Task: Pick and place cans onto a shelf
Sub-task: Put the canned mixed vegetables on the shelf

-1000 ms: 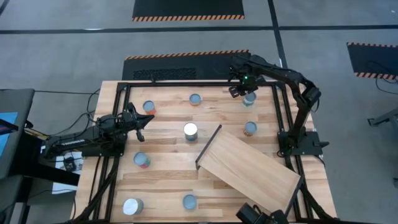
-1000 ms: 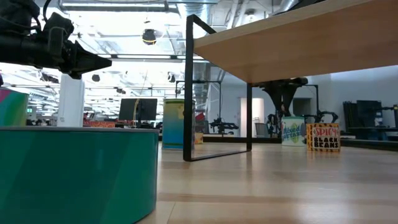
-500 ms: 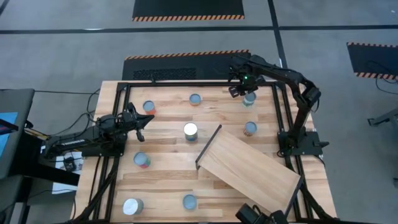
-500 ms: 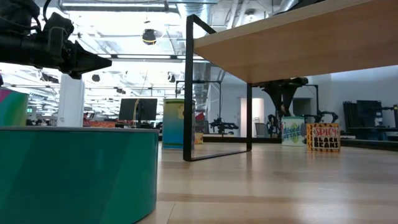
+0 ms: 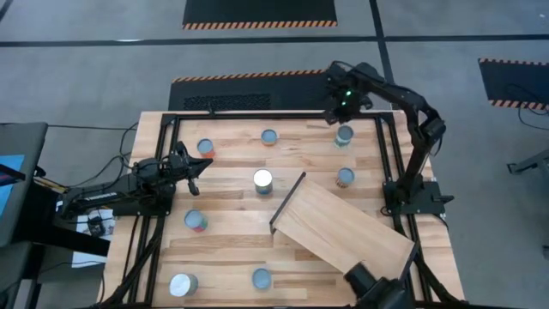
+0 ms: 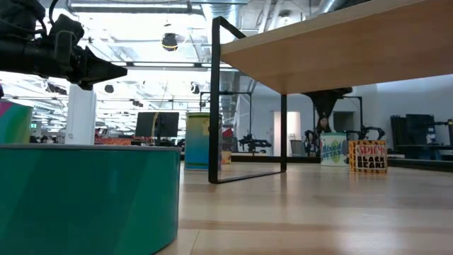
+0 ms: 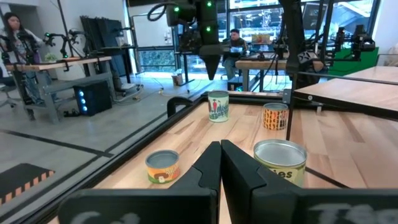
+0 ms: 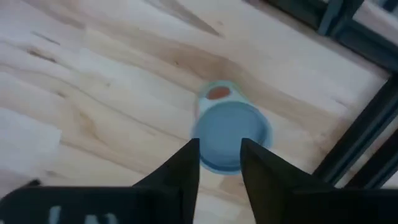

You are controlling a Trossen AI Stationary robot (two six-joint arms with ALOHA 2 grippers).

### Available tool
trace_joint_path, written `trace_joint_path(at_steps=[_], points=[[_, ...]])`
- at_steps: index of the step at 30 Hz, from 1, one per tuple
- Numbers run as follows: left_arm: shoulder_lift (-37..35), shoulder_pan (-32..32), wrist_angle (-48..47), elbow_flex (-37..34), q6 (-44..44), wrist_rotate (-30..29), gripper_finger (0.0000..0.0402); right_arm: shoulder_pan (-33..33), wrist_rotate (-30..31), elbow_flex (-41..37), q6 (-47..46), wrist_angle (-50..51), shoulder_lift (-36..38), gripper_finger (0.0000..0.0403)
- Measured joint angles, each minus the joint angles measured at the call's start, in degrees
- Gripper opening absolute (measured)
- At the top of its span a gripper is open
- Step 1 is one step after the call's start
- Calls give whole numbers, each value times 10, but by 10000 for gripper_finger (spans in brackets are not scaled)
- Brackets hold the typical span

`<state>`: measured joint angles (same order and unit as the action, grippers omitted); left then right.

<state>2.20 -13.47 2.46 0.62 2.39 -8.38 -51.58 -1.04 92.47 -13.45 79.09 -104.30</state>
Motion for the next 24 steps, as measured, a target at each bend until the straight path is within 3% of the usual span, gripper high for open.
trace_joint_path(at_steps=[5, 10, 18, 21, 24], points=[[0, 0, 0, 0, 0, 0, 0, -44, -54, 0, 59, 12, 0, 113], [0, 0, 0, 0, 0, 0, 0, -53, -91, 8, 80, 22, 0, 137], [0, 0, 0, 0, 0, -7, 0, -33, -92, 130, 127, 94, 1, 179], [0, 0, 0, 0, 0, -7, 0, -49, -82, 181, 146, 77, 2, 166], [0, 0, 0, 0, 0, -7, 0, -76, -105, 186, 135, 67, 0, 122]])
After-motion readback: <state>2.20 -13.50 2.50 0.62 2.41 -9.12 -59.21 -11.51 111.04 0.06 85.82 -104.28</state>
